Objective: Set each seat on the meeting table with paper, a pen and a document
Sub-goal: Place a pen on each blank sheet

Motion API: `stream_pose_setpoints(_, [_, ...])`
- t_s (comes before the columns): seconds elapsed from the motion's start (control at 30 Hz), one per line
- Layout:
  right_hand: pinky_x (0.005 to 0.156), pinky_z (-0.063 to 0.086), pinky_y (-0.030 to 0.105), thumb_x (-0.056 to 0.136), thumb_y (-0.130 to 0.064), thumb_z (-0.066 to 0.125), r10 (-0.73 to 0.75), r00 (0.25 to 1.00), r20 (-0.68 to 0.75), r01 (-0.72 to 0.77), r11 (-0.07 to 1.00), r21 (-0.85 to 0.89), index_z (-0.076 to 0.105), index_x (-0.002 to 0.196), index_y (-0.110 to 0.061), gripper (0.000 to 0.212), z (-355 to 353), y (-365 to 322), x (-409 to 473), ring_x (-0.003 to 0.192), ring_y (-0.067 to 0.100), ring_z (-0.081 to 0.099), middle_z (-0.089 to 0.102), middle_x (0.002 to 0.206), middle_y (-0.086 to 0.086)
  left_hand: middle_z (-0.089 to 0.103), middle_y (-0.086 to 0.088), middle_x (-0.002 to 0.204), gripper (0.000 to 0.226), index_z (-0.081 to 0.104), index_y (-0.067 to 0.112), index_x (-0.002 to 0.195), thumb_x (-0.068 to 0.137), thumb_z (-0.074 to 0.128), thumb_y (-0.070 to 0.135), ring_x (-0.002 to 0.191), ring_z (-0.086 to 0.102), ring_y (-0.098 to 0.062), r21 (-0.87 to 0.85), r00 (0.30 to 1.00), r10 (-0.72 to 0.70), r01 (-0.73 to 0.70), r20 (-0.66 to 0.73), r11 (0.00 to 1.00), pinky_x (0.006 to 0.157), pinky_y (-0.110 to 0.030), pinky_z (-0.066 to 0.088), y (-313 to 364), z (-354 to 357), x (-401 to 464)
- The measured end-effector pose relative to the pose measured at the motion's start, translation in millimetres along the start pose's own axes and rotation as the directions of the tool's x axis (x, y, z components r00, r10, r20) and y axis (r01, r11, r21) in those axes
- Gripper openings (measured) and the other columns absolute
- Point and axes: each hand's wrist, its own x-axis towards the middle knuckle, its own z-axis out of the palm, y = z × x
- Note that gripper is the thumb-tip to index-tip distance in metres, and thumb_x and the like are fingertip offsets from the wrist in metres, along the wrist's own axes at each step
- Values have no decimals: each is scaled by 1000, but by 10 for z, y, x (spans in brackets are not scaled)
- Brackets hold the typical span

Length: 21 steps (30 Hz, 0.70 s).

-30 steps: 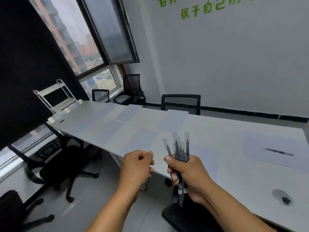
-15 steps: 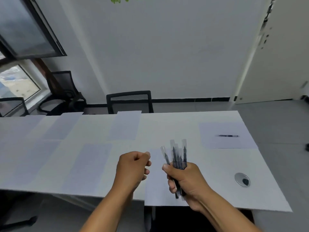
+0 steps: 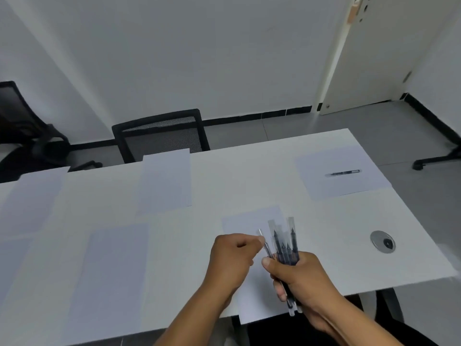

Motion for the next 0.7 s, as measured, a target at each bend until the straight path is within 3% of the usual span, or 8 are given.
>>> stream_pose_setpoints(0.1, [52,40,34,93,-27,81,29,1000,0,-29,999,-22,68,100,3,33,27,49,103,53,24,50,60,60,16,80,6,85,23,86,19,82,97,79,34,59,61,-1,-9,1000,-30,30,-2,1000,56,-9,51,-81,49,105])
stream_pose_setpoints(0.2, [50,44,30,94,-28,80,81,996,21,-81,997,-13,70,98,-1,29,55,172,181,55,24,52,59,63,13,74,-2,73,28,84,11,80,97,79,33,56,59,-3,0,994,-91,91,-57,996,55,-11,49,-223,119,168])
stream_pose_setpoints(0.3, [55,51,32,96,-35,77,106,994,22,-106,994,2,73,95,-3,32,82,324,248,59,23,53,54,70,7,75,-1,74,32,80,4,80,97,78,31,57,63,-3,-20,986,-121,120,-111,993,57,-14,49,-374,167,223])
stream_pose_setpoints(0.43, [55,54,29,99,-35,73,176,982,-73,-174,984,43,71,87,-8,29,60,454,382,56,23,59,52,69,2,80,3,75,26,84,13,76,95,80,29,55,66,0,-20,976,-145,143,-162,989,61,-19,52,-465,212,409])
stream_pose_setpoints(0.6, [67,66,35,98,-31,76,233,968,-93,-225,970,91,75,97,-5,26,-6,576,489,63,21,61,51,72,7,77,6,67,28,84,15,76,96,79,33,52,64,1,30,970,-173,180,-170,983,62,-22,51,-542,283,556])
stream_pose_setpoints(0.7, [69,67,38,98,-26,76,250,961,-114,-238,965,107,70,92,-7,21,-81,627,565,65,23,56,48,69,7,73,-4,64,34,80,12,72,95,78,37,54,61,-9,107,968,-182,202,-171,974,65,-25,49,-639,294,746])
